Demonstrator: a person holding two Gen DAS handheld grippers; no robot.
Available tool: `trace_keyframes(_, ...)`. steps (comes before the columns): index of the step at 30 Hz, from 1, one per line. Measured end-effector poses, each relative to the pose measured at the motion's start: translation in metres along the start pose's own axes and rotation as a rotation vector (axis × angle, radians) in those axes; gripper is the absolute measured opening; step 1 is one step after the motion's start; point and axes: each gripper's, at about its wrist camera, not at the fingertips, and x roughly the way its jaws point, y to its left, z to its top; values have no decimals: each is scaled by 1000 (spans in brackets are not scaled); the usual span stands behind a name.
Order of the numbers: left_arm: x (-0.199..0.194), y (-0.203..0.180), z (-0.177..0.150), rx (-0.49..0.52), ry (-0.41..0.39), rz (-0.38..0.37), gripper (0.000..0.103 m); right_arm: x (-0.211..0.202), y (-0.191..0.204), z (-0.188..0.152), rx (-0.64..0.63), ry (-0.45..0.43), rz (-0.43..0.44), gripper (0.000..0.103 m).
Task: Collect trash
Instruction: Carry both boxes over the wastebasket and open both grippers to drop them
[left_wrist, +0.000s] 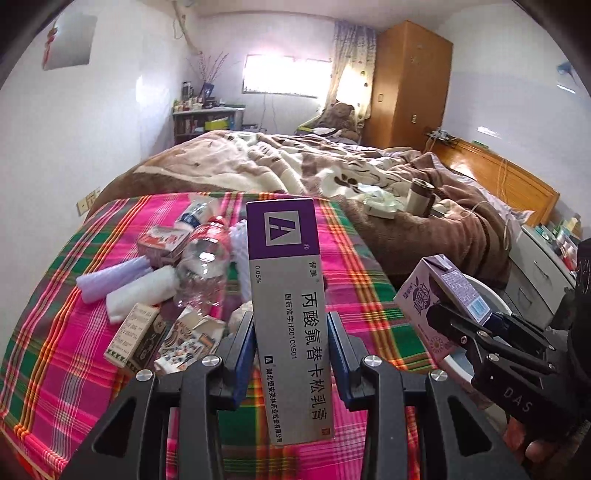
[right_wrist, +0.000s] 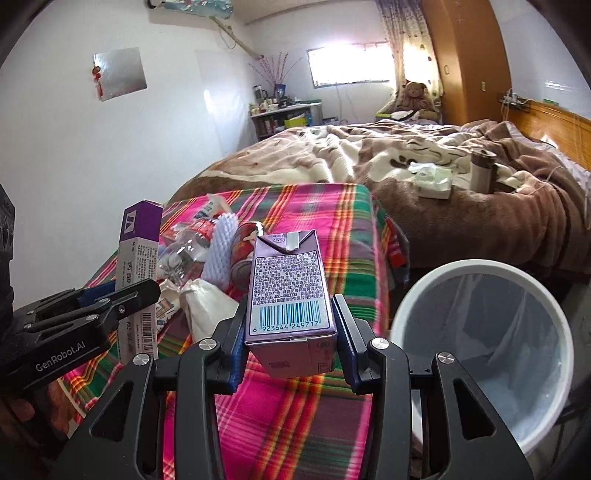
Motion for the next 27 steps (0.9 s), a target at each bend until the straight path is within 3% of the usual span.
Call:
trace_keyframes(13,2,-71,20,112,-24,-182,37,-32,-49,3,94,-64,-167,42)
trace_keyframes(27,41,-147,18,215,69,-373,38,-34,-108,-16,206,6,-315,42)
